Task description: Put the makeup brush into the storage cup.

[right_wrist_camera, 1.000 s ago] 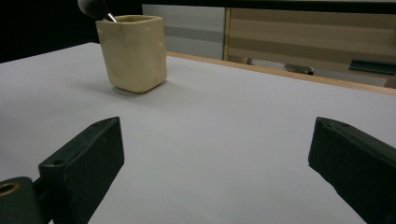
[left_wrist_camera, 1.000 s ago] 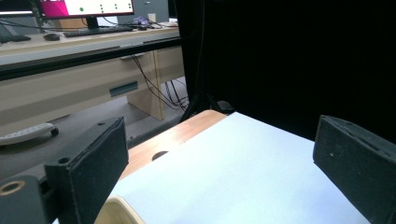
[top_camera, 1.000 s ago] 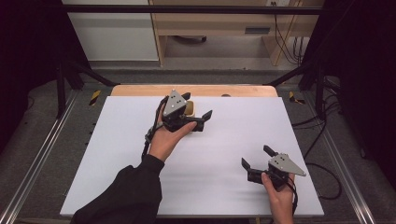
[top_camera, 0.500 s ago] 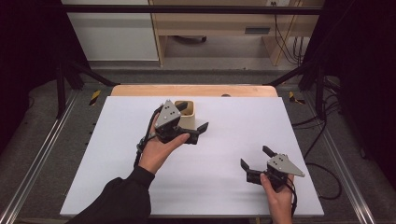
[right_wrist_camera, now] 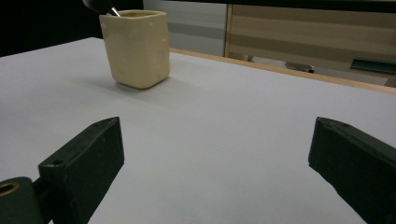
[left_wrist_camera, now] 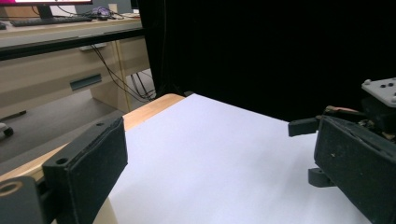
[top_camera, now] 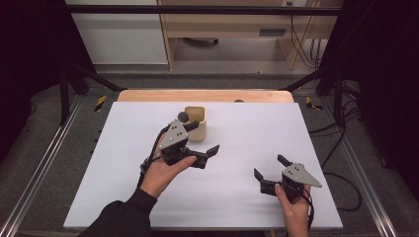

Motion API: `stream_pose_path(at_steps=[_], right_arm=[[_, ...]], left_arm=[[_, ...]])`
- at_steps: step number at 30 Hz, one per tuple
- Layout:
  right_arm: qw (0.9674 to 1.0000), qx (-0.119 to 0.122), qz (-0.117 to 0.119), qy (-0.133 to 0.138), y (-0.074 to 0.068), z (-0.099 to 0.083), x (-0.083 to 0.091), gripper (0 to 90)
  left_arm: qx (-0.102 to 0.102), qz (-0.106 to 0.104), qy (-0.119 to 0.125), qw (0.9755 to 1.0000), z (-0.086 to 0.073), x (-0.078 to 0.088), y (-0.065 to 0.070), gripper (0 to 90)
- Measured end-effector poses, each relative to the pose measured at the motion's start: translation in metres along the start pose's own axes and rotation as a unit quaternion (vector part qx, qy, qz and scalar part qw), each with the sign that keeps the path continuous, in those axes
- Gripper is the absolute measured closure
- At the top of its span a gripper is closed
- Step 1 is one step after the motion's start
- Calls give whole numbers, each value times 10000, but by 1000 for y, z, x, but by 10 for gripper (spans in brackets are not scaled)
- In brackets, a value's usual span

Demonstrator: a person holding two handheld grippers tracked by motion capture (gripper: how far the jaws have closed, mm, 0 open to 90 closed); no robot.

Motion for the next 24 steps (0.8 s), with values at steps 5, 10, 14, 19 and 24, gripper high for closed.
stream_pose_path(at_steps=[5,10,14,19,24], right_arm=[[10000,-9,-2,-6,0,0,0,37],[10000,13,0,-8,0,0,0,37],[10000,27,-3,-6,0,0,0,37],[10000,17,8,-13,-1,0,0,37],[10000,27,16,-7,-2,-1,0,37]], left_arm=[[-62,20,11,10000,0,5,1,25],[-154,86,-30,9998,-4,11,3,25],[-253,163,-115,9995,-12,18,3,25],[-289,206,-92,9993,-13,24,3,25],[-413,284,-100,9987,-13,33,4,25]])
Point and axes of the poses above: each handheld gripper's, and its own axes: x roughly backward along the jaws, z roughly out of its top, y roughly to its right, the point moved 2 cm from there along -x, roughly forward along the jaws, and after that the axes turned 13 degrees about -x, right-handed, at the moved point
